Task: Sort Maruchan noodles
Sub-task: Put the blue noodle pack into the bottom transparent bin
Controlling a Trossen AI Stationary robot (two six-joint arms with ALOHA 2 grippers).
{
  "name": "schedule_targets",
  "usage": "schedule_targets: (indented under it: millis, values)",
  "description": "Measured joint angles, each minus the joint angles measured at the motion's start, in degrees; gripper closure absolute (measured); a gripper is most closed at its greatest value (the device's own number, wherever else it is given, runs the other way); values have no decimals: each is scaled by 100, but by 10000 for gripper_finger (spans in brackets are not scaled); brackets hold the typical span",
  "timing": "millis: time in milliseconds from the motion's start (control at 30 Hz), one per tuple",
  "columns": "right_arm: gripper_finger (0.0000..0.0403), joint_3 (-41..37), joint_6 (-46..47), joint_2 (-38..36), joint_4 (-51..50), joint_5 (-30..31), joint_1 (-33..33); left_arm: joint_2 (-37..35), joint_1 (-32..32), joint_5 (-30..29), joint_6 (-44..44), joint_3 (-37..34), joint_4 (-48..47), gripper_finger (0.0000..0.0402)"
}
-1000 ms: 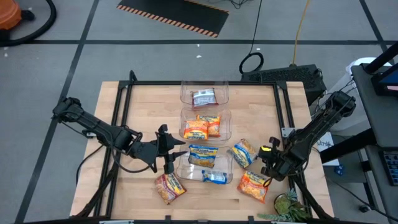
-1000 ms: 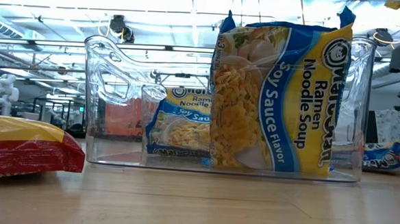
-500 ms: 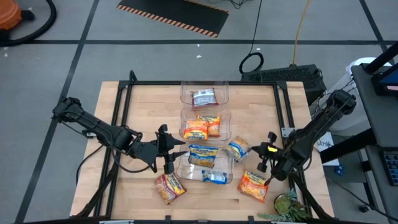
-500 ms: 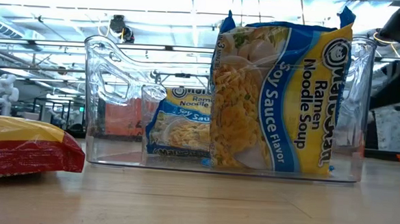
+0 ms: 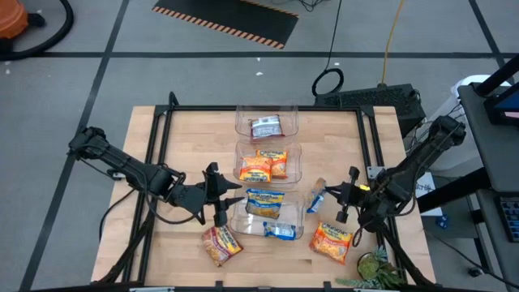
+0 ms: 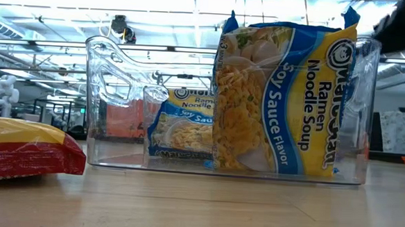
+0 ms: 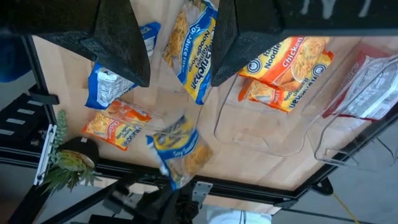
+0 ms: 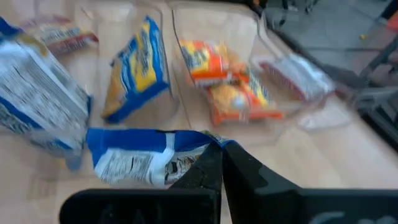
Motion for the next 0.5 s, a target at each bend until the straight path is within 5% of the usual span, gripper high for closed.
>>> schedule_targets:
  millis: [300,500]
  values:
    - [403,732,-1257,-35,310,-2,-264,0,-182,2,-115,0,-9,227]
    - [403,813,-2784,-35,1983,-37,-412,0,-226,1,-95,0,-8,227]
